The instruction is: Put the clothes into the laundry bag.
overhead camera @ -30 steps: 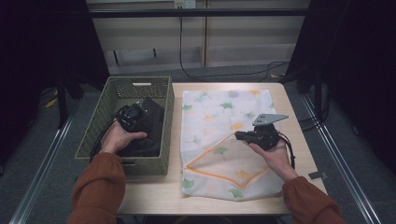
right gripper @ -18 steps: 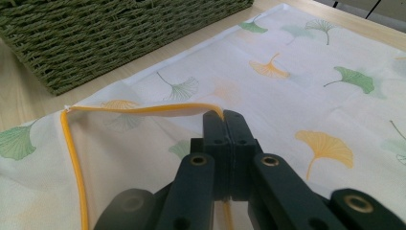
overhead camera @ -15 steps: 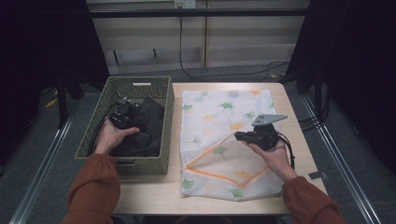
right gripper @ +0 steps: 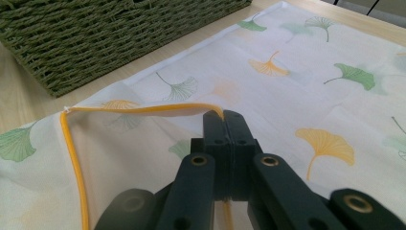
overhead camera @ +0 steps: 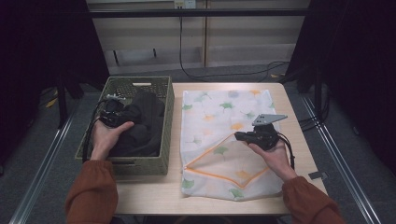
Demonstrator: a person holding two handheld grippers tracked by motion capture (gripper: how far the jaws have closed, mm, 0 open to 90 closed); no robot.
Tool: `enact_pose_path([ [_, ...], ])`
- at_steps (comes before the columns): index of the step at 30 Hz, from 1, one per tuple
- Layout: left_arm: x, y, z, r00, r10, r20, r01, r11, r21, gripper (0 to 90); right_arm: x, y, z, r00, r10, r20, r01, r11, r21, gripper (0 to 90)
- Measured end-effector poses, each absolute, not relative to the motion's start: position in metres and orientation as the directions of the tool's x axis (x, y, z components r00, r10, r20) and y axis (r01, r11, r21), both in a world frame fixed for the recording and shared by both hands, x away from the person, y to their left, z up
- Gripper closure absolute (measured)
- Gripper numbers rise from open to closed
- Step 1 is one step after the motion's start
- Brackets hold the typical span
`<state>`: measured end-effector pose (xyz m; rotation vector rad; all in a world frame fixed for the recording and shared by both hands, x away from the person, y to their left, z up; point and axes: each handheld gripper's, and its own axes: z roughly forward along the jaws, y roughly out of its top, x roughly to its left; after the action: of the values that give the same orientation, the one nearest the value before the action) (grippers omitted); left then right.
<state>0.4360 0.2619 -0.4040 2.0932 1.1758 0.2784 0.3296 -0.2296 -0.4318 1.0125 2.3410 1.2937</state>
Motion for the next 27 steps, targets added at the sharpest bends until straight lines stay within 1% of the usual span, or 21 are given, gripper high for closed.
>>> enact_pose_path([
  [2,0.432,0.268,-0.398,0.557,0.817,-0.151,0.638,-0.304,0.707,62.3,0.330,-0.230,-0.432,-0.718,0.690,0.086,0.440,0.355,0.825,89.6],
  [3,0.432,0.268,-0.398,0.557,0.817,-0.151,0.638,-0.304,0.707,62.5,0.330,-0.230,-0.432,-0.718,0.690,0.086,0.440,0.355,0.825,89.6],
  [4,0.428,0.271,-0.392,0.546,0.822,-0.161,0.623,-0.271,0.734,62.5,0.330,-0.230,-0.432,-0.716,0.693,0.086,0.441,0.354,0.825,89.6],
  [5,0.428,0.271,-0.392,0.546,0.822,-0.161,0.623,-0.271,0.734,62.6,0.330,-0.230,-0.432,-0.716,0.693,0.086,0.441,0.354,0.825,89.6],
  [7,0.423,0.278,-0.384,0.554,0.817,-0.159,0.585,-0.246,0.773,62.7,0.330,-0.230,-0.432,-0.713,0.696,0.086,0.444,0.354,0.823,89.6],
  [13,0.413,0.289,-0.370,0.552,0.819,-0.157,0.505,-0.179,0.844,63.0,0.330,-0.230,-0.432,-0.713,0.695,0.087,0.443,0.352,0.825,89.6],
  [15,0.411,0.290,-0.367,0.549,0.820,-0.162,0.494,-0.162,0.854,63.0,0.330,-0.230,-0.432,-0.713,0.695,0.088,0.444,0.351,0.824,89.6],
  [16,0.407,0.294,-0.362,0.552,0.816,-0.170,0.468,-0.135,0.873,63.1,0.330,-0.230,-0.432,-0.713,0.696,0.088,0.444,0.351,0.824,89.6],
  [19,0.402,0.299,-0.354,0.558,0.815,-0.156,0.432,-0.125,0.893,63.1,0.330,-0.231,-0.431,-0.712,0.696,0.089,0.444,0.349,0.825,89.6],
  [21,0.399,0.302,-0.350,0.567,0.807,-0.164,0.406,-0.101,0.908,63.1,0.330,-0.231,-0.431,-0.712,0.697,0.088,0.444,0.349,0.825,89.6],
  [22,0.399,0.302,-0.350,0.567,0.807,-0.164,0.406,-0.101,0.908,63.1,0.330,-0.231,-0.431,-0.712,0.697,0.088,0.444,0.349,0.825,89.6],
  [23,0.396,0.303,-0.346,0.582,0.796,-0.164,0.380,-0.087,0.921,63.1,0.330,-0.231,-0.431,-0.712,0.696,0.089,0.444,0.349,0.825,89.6],
  [27,0.390,0.301,-0.336,0.601,0.784,-0.157,0.345,-0.078,0.935,63.1,0.330,-0.231,-0.432,-0.713,0.695,0.091,0.445,0.349,0.825,89.6],
])
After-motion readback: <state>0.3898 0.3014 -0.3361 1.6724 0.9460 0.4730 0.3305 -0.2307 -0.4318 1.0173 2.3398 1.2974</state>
